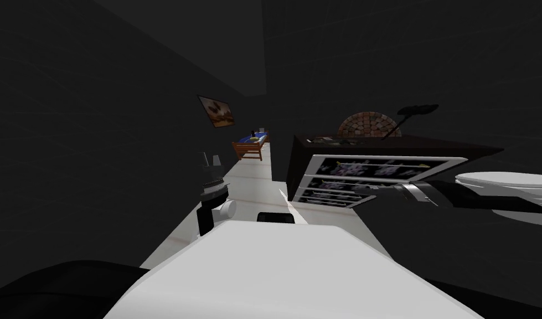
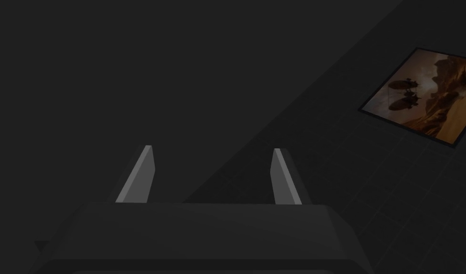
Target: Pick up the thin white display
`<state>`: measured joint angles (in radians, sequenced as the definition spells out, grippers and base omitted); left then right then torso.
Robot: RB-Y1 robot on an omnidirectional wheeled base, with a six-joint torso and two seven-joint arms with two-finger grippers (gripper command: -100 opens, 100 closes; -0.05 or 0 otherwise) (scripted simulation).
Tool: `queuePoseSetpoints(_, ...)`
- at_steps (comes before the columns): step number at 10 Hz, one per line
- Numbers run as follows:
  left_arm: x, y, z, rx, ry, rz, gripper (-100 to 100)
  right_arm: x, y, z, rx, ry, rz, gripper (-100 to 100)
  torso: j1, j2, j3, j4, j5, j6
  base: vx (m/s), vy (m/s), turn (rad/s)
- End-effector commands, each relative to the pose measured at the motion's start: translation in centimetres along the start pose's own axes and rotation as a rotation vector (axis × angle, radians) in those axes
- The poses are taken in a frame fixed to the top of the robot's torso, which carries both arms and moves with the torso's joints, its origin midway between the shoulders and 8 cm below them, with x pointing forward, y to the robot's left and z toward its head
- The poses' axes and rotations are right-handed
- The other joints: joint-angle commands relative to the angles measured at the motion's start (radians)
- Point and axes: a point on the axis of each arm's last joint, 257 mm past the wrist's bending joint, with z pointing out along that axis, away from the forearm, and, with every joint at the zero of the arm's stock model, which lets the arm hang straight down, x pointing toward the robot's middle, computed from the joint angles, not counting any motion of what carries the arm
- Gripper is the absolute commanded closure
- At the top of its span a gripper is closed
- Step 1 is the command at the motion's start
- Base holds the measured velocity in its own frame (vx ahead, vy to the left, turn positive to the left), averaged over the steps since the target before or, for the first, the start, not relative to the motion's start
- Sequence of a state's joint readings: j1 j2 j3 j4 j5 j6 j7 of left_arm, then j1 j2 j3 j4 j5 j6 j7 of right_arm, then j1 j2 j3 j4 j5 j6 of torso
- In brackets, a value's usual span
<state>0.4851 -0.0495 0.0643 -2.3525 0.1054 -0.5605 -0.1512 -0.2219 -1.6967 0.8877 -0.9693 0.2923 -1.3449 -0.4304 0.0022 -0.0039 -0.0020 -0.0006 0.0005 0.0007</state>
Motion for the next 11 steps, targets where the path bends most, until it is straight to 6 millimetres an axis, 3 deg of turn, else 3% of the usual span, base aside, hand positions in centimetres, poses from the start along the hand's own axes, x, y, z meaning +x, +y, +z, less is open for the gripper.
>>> queuePoseSetpoints(1,0.0,0.0,0.0,0.000,0.000,0.000,0,-0.1,-0.4,-1.0,0.033,0.003,0.004,-100,0.000,0.000,0.000,0.000,0.000,0.000,0.029,0.018,-0.006)
queuePoseSetpoints(2,0.0,0.0,0.0,0.000,0.000,0.000,0,0.5,-1.9,-4.2,0.112,0.039,0.023,-100,-0.002,0.002,0.001,0.000,-0.001,0.000,0.067,0.047,0.094)
queuePoseSetpoints(3,0.0,0.0,0.0,0.000,0.000,0.000,0,0.3,-2.0,-5.2,0.133,0.039,0.020,-100,0.000,0.000,0.000,0.000,0.000,0.000,0.078,0.042,0.043)
queuePoseSetpoints(6,0.0,0.0,0.0,0.000,0.000,0.000,0,1.8,-3.6,-12.8,0.301,0.109,0.062,-100,0.000,-0.002,-0.001,-0.001,0.000,0.000,0.116,0.047,0.069)
queuePoseSetpoints(9,0.0,0.0,0.0,0.000,0.000,0.000,0,1.5,-3.8,-14.5,0.341,0.102,0.063,-100,-0.002,0.000,0.000,0.000,-0.001,0.000,0.061,0.014,0.012)
queuePoseSetpoints(10,0.0,0.0,0.0,0.000,0.000,0.000,0,2.3,-4.0,-18.4,0.420,0.131,0.090,-100,-0.003,0.003,0.001,0.000,-0.002,0.000,0.112,0.024,0.101)
queuePoseSetpoints(11,0.0,0.0,0.0,0.000,0.000,0.000,0,2.3,-3.7,-17.9,0.406,0.136,0.085,-100,-0.001,-0.001,0.000,0.000,-0.001,0.000,0.128,0.031,0.045)
